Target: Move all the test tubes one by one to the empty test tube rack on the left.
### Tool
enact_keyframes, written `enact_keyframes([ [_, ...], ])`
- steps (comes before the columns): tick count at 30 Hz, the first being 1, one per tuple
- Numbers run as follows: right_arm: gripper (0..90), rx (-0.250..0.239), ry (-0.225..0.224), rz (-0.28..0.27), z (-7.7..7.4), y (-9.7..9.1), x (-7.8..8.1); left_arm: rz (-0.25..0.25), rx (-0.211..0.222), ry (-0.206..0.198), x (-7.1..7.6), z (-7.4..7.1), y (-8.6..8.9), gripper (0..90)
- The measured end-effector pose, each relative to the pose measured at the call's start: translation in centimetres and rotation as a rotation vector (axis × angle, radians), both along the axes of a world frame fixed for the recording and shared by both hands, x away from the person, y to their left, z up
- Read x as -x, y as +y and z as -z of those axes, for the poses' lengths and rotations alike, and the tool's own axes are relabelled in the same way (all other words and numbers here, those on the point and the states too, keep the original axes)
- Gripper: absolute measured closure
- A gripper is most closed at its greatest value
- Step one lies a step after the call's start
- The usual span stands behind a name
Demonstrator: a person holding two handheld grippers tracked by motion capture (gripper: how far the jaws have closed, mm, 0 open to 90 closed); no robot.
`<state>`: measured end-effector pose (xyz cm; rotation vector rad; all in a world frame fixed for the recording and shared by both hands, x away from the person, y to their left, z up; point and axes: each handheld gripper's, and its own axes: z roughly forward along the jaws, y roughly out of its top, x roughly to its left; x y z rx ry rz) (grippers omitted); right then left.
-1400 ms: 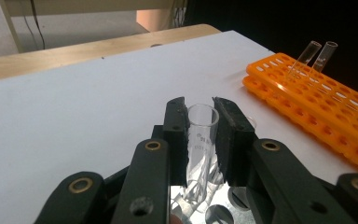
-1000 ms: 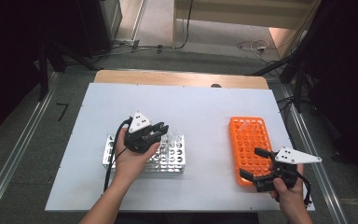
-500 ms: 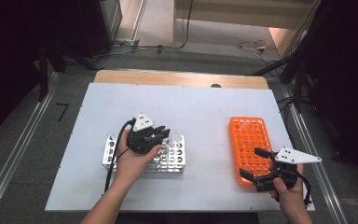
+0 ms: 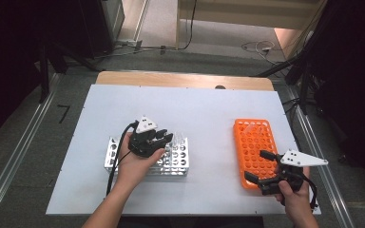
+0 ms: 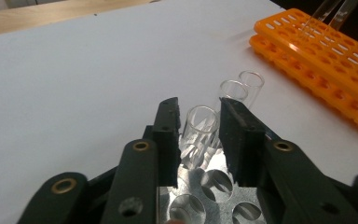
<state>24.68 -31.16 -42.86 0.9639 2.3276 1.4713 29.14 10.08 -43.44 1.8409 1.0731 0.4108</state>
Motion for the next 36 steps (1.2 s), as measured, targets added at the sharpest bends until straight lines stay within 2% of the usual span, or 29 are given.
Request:
enact_keyframes([
  [2,0.0,-0.002,0.000,0.000,0.0,-0.1,0.0,0.005,0.006,-0.010,0.2,-0.1,0.1,59.0],
  [8,0.0,-0.002,-0.001,0.012,-0.2,-0.1,-0.1,0.015,0.065,-0.047,1.4,-0.5,0.7,37.6],
  [16,0.0,-0.011,-0.011,0.051,-1.1,-0.3,-0.8,0.041,0.091,-0.088,3.4,-1.2,1.1,11.5],
  [22,0.0,-0.019,-0.013,0.084,-1.8,-0.7,-1.8,0.071,0.118,-0.109,4.9,-1.5,1.5,2.8],
  [27,0.0,-0.008,-0.016,0.132,-2.3,-1.0,-2.8,0.085,0.146,-0.113,5.5,-1.2,1.9,0.0],
  [33,0.0,-0.015,-0.006,0.167,-2.7,-1.7,-5.0,0.098,0.172,-0.128,5.7,-1.2,2.1,0.0],
  [36,0.0,0.004,-0.010,0.198,-3.0,-1.9,-6.4,0.099,0.177,-0.125,5.7,-1.1,2.1,0.0],
])
